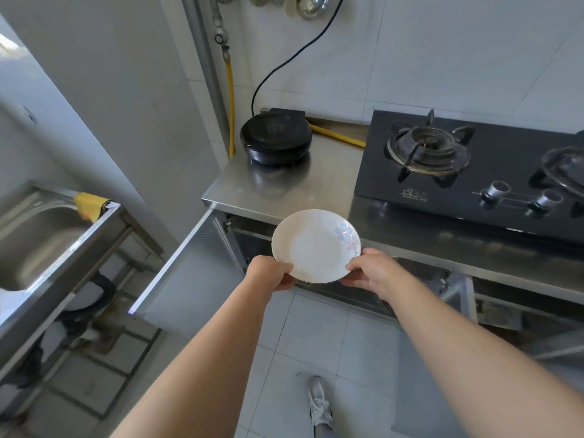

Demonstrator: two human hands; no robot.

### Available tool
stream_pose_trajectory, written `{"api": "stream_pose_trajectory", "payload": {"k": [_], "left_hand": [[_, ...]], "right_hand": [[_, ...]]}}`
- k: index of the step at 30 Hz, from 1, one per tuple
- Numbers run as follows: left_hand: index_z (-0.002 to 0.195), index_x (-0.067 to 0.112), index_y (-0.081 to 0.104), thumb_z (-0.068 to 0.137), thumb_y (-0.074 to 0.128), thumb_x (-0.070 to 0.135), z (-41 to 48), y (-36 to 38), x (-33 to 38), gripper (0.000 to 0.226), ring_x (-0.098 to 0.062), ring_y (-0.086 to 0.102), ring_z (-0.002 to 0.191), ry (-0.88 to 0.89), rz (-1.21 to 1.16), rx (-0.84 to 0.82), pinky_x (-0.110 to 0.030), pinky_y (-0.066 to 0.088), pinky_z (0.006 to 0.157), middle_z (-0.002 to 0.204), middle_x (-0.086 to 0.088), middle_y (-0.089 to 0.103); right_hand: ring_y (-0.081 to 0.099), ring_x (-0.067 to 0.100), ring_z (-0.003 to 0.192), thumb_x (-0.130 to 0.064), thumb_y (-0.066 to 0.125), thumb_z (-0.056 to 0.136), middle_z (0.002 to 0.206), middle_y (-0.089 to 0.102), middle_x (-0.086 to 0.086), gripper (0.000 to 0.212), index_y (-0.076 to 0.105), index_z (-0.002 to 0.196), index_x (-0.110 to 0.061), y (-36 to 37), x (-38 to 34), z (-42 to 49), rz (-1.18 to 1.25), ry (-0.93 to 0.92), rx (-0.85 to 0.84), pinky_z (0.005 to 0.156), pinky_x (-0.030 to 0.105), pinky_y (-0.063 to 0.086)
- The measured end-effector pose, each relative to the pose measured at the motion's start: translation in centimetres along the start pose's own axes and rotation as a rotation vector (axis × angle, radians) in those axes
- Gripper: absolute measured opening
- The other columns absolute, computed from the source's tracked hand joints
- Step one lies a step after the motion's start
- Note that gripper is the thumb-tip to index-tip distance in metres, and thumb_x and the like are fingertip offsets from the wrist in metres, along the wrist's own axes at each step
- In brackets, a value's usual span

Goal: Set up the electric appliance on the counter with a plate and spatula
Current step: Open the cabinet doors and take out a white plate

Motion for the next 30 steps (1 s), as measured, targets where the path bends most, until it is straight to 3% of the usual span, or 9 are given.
{"api": "stream_pose_trajectory", "payload": {"k": [4, 7, 13, 18, 21, 23, 25, 27, 30], "left_hand": [[0.109, -0.006, 0.058, 0.089, 0.058, 0.001, 4.8, -0.2, 3.9, 0.021, -0.032, 0.070, 0.078, -0.028, 0.034, 0.003, -0.043, 0.059, 0.085, 0.090, -0.023, 0.071], [0.099, -0.004, 0.057, 0.090, 0.054, -0.001, 7.8, -0.2, 6.6, 0.011, -0.026, 0.068, 0.062, -0.056, 0.084, -0.015, -0.034, 0.061, 0.061, 0.074, -0.018, 0.068], [0.099, -0.004, 0.054, 0.089, 0.054, -0.005, 12.6, 0.2, 9.9, 0.009, -0.025, 0.065, 0.062, -0.091, 0.080, -0.063, -0.028, 0.059, 0.048, 0.075, -0.018, 0.064], [0.098, -0.006, 0.055, 0.089, 0.054, -0.008, 17.5, 1.1, 12.1, 0.009, -0.025, 0.064, 0.064, -0.106, 0.101, -0.130, -0.031, 0.060, 0.062, 0.076, -0.017, 0.064], [0.082, -0.002, 0.056, 0.089, 0.053, -0.006, 20.0, 2.0, 13.1, 0.009, -0.030, 0.068, 0.073, -0.123, 0.181, -0.165, -0.041, 0.059, 0.081, 0.066, -0.015, 0.068], [0.077, 0.003, 0.056, 0.087, 0.055, -0.003, 21.6, 2.3, 13.8, 0.011, -0.031, 0.068, 0.080, -0.099, 0.260, -0.187, -0.041, 0.057, 0.091, 0.075, -0.016, 0.067], [0.072, 0.009, 0.056, 0.084, 0.057, 0.002, 23.3, 2.5, 14.8, 0.013, -0.023, 0.060, 0.064, -0.048, 0.363, -0.206, -0.027, 0.061, 0.072, 0.063, -0.009, 0.064], [0.059, 0.013, 0.053, 0.081, 0.059, 0.007, 24.2, 2.5, 15.7, 0.024, -0.019, 0.051, 0.046, -0.019, 0.443, -0.212, -0.016, 0.049, 0.047, 0.042, -0.001, 0.056], [0.062, 0.011, 0.055, 0.081, 0.062, 0.003, 25.7, 3.1, 16.6, 0.022, -0.025, 0.061, 0.066, -0.036, 0.433, -0.259, -0.034, 0.059, 0.078, 0.052, -0.005, 0.065]], "right_hand": [[0.069, 0.028, 0.090, 0.009, 0.053, 0.086, 0.111, 0.063, 0.013, 0.036, 0.054, 0.119, -0.004, 0.9, -3.2, 5.4, -0.051, 0.019, -0.039, 0.055, 0.030, 0.060], [0.068, 0.031, 0.093, 0.010, 0.051, 0.086, 0.116, 0.060, 0.015, 0.036, 0.053, 0.119, -0.004, 1.4, -4.6, 8.8, -0.062, 0.039, -0.034, 0.055, 0.031, 0.060], [0.069, 0.030, 0.084, 0.008, 0.048, 0.088, 0.116, 0.060, 0.017, 0.036, 0.046, 0.120, -0.009, 2.8, -7.0, 13.2, -0.127, 0.082, -0.015, 0.058, 0.033, 0.059], [0.067, 0.031, 0.095, 0.012, 0.048, 0.087, 0.127, 0.053, 0.011, 0.052, 0.043, 0.132, -0.012, 3.7, -8.3, 16.1, -0.076, 0.113, 0.070, 0.055, 0.030, 0.059], [0.068, 0.034, 0.096, 0.012, 0.048, 0.086, 0.134, 0.051, 0.016, 0.057, 0.039, 0.137, -0.011, 4.0, -8.7, 17.4, -0.051, 0.142, 0.146, 0.067, 0.033, 0.060], [0.068, 0.034, 0.099, 0.011, 0.049, 0.086, 0.135, 0.051, 0.017, 0.056, 0.040, 0.137, -0.011, 3.9, -9.0, 18.4, -0.033, 0.147, 0.194, 0.075, 0.035, 0.060], [0.065, 0.033, 0.104, 0.011, 0.049, 0.085, 0.135, 0.051, 0.015, 0.055, 0.041, 0.135, -0.011, 4.2, -9.7, 19.4, -0.002, 0.143, 0.242, 0.075, 0.034, 0.059], [0.061, 0.034, 0.111, 0.011, 0.049, 0.085, 0.136, 0.050, 0.014, 0.055, 0.041, 0.134, -0.012, 4.5, -10.2, 20.2, 0.034, 0.134, 0.291, 0.073, 0.033, 0.058], [0.055, 0.035, 0.119, 0.012, 0.048, 0.085, 0.137, 0.047, 0.011, 0.057, 0.041, 0.135, -0.014, 4.9, -10.7, 21.3, 0.102, 0.119, 0.361, 0.076, 0.037, 0.058]]}}
Point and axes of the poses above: each hand's wrist, its own z-axis towards the middle knuckle, its own y-axis out of the palm, x = y × z, the point moved 2 cm from there along z, towards the middle knuckle
